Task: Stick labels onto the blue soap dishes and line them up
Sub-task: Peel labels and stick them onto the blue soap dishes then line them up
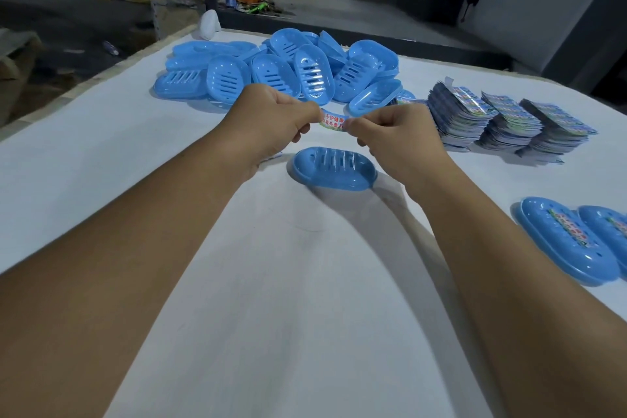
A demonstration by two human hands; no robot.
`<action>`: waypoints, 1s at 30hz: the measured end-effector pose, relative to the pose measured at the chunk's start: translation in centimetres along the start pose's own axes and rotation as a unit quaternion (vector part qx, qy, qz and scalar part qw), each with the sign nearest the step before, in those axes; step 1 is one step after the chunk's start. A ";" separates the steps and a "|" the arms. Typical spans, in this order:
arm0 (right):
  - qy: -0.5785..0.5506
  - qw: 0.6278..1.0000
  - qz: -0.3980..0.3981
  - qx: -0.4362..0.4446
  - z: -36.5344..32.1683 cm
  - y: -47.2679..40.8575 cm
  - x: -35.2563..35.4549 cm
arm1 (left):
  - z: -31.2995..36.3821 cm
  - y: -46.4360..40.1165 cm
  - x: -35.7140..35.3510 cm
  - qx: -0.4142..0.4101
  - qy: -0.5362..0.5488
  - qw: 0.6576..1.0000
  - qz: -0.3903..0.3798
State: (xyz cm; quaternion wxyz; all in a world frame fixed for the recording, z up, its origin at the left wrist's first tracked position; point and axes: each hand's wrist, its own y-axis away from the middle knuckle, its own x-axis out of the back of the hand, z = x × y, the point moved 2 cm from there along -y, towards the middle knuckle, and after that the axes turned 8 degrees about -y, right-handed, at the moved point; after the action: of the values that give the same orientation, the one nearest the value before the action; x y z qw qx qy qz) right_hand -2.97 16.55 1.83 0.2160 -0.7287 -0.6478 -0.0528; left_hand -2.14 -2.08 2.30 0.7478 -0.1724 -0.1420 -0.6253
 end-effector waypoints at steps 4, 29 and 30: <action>-0.005 1.000 -0.002 -0.027 -0.2 0.0 0.4 | -0.3 -0.1 0.1 0.011 -0.034 0.999 -0.002; 0.190 0.980 -0.057 -0.035 0.1 0.4 0.5 | -1.2 0.6 -1.5 -0.059 -0.253 0.965 0.025; 0.190 0.980 -0.058 -0.033 0.2 0.4 0.5 | -1.1 0.6 -1.6 -0.062 -0.260 0.963 0.025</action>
State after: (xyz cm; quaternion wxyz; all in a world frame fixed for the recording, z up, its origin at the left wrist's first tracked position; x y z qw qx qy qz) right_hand -2.56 17.02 1.74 0.3072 -0.6737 -0.6337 -0.2242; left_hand -1.79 -1.08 0.58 0.6884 -0.3782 -0.2882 -0.5478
